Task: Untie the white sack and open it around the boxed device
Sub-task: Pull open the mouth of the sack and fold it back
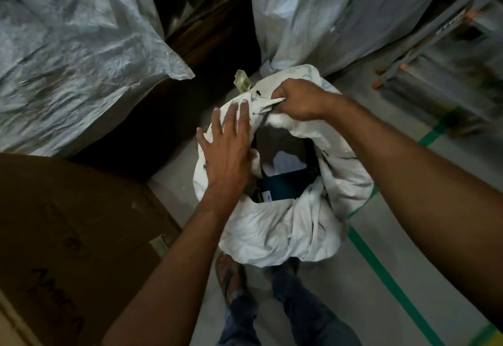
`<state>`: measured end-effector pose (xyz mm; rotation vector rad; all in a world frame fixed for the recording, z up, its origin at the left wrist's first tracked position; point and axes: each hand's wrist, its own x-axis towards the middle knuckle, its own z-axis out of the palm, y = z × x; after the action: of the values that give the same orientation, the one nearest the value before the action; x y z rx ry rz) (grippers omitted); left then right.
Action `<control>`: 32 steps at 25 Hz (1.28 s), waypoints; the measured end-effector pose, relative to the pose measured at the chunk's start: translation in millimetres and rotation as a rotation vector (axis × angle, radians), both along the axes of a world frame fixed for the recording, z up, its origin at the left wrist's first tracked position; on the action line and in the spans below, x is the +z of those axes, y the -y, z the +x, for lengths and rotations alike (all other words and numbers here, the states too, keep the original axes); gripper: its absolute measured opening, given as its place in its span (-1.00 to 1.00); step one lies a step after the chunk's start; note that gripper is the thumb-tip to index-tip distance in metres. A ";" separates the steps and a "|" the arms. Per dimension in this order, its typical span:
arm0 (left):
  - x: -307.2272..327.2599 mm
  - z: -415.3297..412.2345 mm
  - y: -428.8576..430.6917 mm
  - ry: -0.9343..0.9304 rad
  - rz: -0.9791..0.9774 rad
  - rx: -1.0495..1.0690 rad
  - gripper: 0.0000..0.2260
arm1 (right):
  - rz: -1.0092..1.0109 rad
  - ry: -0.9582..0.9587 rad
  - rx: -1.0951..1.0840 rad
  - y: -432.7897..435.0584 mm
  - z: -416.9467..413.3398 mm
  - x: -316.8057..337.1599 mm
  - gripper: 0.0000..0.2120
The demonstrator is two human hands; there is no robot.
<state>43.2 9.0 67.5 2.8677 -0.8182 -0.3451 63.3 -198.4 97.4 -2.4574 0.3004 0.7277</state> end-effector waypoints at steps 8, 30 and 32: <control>-27.2 77.0 4.3 -0.488 -0.419 0.119 -0.60 | -0.594 0.520 -0.158 -31.2 -86.3 -52.3 -0.48; -64.9 124.1 112.6 -0.029 -0.080 -0.557 -0.63 | -0.691 0.092 -0.672 -33.5 -82.6 -79.6 -0.07; -64.2 141.3 106.9 -0.086 -0.037 -0.572 -0.55 | -0.640 0.035 -0.721 -17.5 -89.2 -95.1 -0.07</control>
<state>184.4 -98.0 3.4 2.5082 -1.5968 -0.4976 -25.9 -181.0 2.3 -2.6086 1.4987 0.2859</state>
